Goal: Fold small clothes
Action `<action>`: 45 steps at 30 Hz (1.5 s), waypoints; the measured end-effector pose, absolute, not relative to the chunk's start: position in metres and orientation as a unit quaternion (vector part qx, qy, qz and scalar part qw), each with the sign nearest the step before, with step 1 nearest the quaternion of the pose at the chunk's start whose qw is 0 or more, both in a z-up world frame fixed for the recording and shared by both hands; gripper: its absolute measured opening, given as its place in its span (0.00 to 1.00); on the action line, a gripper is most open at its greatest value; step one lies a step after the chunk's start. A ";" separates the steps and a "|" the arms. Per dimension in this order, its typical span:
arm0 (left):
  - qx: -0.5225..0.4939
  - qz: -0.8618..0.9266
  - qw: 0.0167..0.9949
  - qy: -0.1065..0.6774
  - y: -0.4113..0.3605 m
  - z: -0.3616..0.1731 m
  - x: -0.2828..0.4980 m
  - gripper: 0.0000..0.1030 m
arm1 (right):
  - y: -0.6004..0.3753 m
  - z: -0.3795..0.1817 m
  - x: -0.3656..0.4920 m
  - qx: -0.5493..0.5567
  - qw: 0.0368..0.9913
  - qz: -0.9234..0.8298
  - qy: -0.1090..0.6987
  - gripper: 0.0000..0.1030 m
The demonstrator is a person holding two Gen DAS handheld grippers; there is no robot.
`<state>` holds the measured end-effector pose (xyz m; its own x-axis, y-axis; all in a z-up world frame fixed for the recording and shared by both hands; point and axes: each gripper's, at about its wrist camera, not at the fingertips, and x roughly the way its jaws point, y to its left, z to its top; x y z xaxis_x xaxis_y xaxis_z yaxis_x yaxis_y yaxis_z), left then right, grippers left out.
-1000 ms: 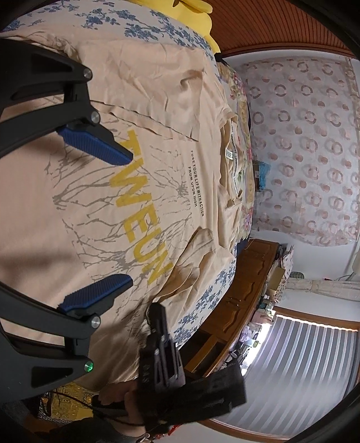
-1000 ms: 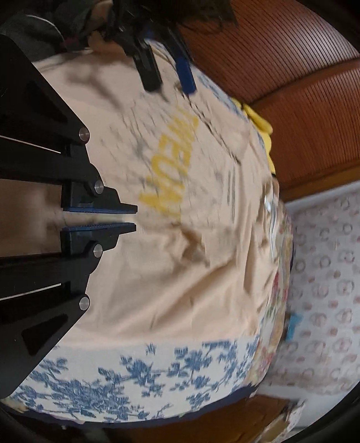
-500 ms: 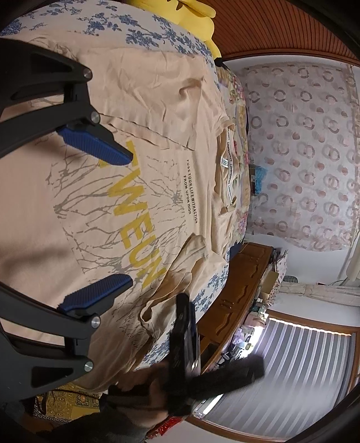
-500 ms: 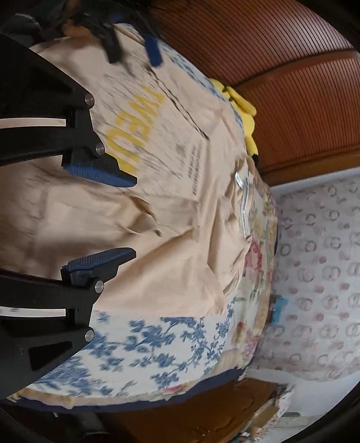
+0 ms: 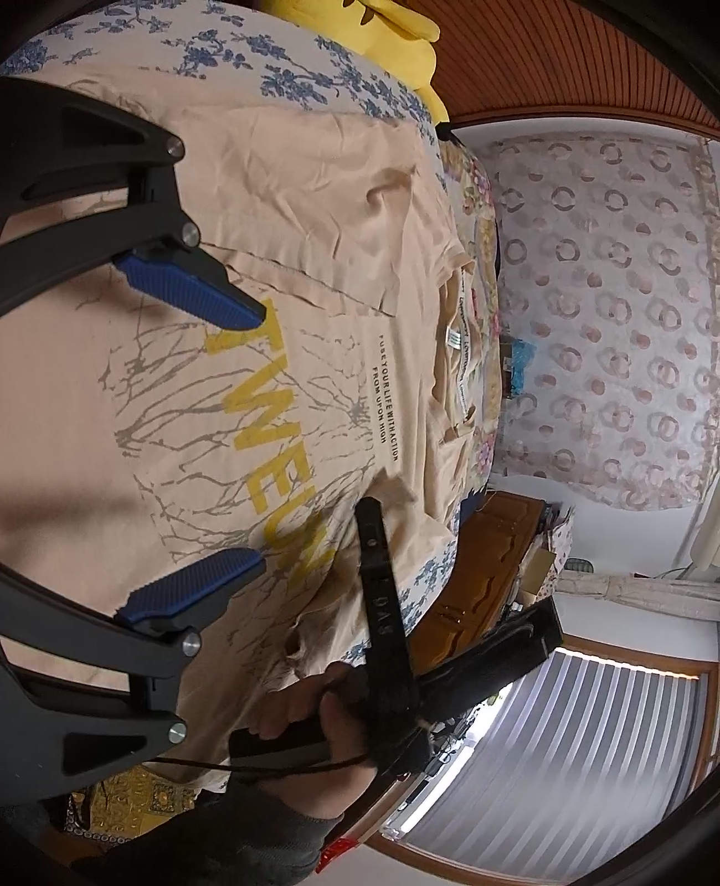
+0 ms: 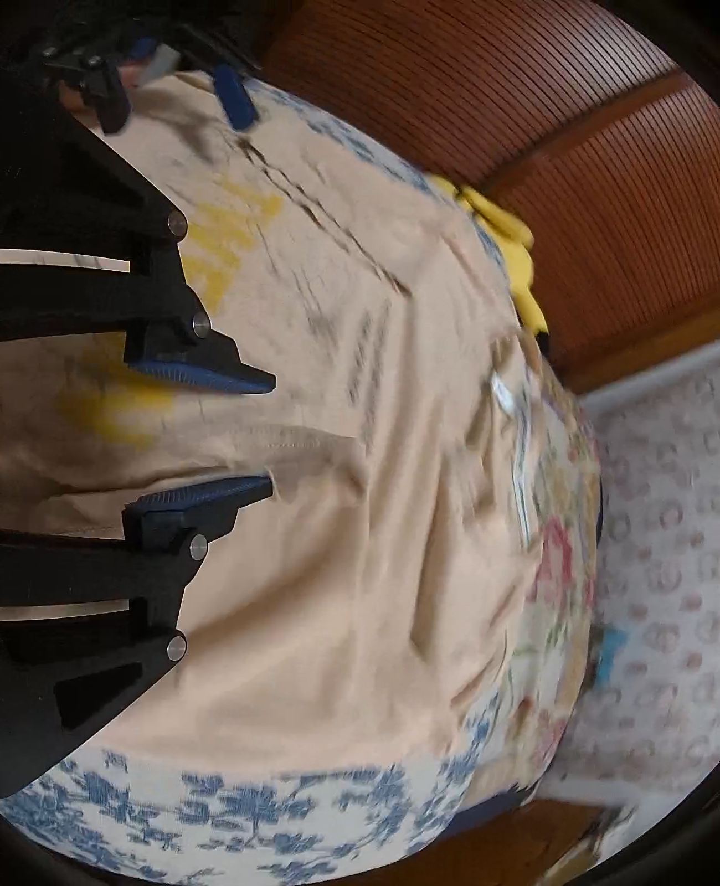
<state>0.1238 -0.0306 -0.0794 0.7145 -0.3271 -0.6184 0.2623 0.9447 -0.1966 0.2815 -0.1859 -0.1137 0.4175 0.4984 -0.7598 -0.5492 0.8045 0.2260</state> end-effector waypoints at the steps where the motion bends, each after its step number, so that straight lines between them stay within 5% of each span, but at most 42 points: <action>1: -0.049 -0.158 0.925 0.342 -0.029 -0.079 0.124 0.79 | -0.182 -0.111 0.275 -0.034 0.841 0.321 0.435 0.29; 31: -0.003 -0.075 0.938 0.338 0.060 -0.051 0.209 0.79 | -0.236 -0.087 0.255 -0.018 0.859 0.327 0.394 0.30; 45: 0.015 -0.042 0.921 0.387 0.104 -0.077 0.283 0.79 | -0.270 -0.099 0.350 -0.047 0.885 0.242 0.395 0.46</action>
<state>0.2828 0.1041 -0.0766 0.6975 -0.0656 -0.7136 0.0882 0.9961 -0.0053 0.3503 -0.2699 -0.0994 0.5704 0.3905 -0.7226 -0.4652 0.8786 0.1076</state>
